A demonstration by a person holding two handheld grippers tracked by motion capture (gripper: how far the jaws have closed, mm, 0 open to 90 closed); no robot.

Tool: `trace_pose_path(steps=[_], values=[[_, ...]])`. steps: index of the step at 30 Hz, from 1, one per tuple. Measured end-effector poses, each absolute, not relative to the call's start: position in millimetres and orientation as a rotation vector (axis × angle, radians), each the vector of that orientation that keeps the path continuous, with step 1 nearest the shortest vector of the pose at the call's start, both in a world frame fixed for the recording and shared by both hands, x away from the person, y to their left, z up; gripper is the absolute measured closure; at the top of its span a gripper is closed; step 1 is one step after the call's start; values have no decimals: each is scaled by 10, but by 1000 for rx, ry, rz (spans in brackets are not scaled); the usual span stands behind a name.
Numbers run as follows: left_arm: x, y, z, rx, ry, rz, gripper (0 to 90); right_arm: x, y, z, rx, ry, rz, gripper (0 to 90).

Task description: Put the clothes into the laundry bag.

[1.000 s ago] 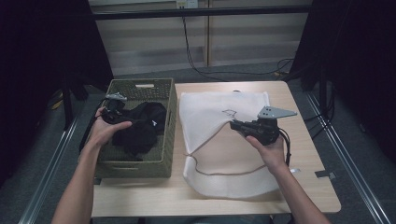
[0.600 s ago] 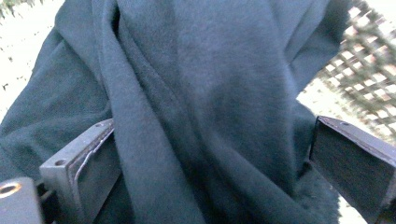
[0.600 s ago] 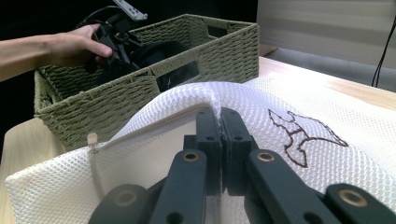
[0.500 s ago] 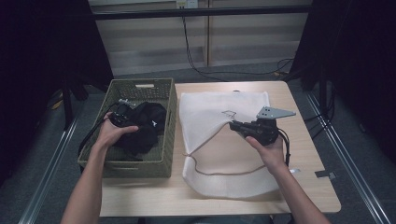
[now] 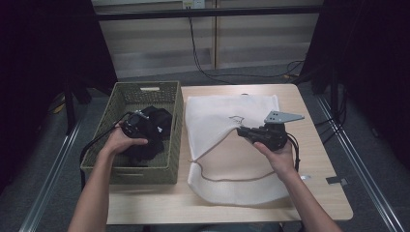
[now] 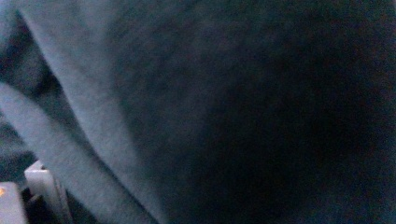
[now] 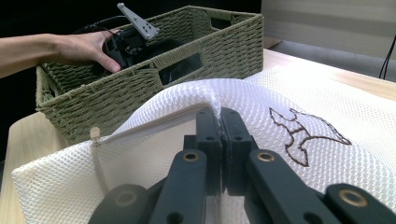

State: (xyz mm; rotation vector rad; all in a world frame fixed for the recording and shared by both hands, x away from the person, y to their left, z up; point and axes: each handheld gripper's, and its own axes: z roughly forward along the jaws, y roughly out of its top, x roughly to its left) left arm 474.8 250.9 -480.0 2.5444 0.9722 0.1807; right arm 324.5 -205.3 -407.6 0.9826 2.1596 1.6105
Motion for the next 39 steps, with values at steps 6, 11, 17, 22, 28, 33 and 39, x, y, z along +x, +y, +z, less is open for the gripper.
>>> trace_pose_path(steps=[6, 11, 17, 22, 28, 33, 39], values=[[4742, 2514, -4811, 2542, 982, 175, 0, 3245, -2066, -4074, 988, 2158, 1607, 884], [4735, 2501, -4784, 2513, 1057, 166, 94, 3235, -2073, -4076, 992, 2159, 1603, 884], [4750, 2508, -4726, 2534, 1080, 186, 269, 3227, -2063, -4082, 987, 2163, 1598, 884], [4772, 2510, -4694, 2534, 1085, 193, 435, 3229, -2048, -4090, 990, 2170, 1595, 884], [4818, 2540, -4657, 2536, 1127, 139, 683, 3233, -2053, -4089, 989, 2167, 1599, 884], [4824, 2522, -4647, 2550, 1133, 133, 734, 3241, -2040, -4101, 986, 2177, 1596, 884], [4794, 2490, -4621, 2581, 1124, 142, 751, 3243, -2028, -4103, 980, 2180, 1593, 884]])
